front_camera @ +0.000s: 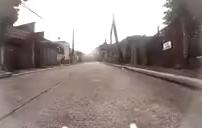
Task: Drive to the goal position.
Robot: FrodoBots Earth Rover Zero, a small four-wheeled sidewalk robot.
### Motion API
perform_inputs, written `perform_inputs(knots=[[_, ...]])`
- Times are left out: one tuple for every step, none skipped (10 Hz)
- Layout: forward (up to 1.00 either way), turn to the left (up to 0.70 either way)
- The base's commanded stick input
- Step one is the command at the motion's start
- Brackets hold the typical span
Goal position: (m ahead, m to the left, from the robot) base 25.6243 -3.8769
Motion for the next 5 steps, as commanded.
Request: perform_inputs(knots=[[0.7, 0.01], [0.7, 0.01], [0.7, 0.01], [0.7, 0.01], [0.7, 0.01]])
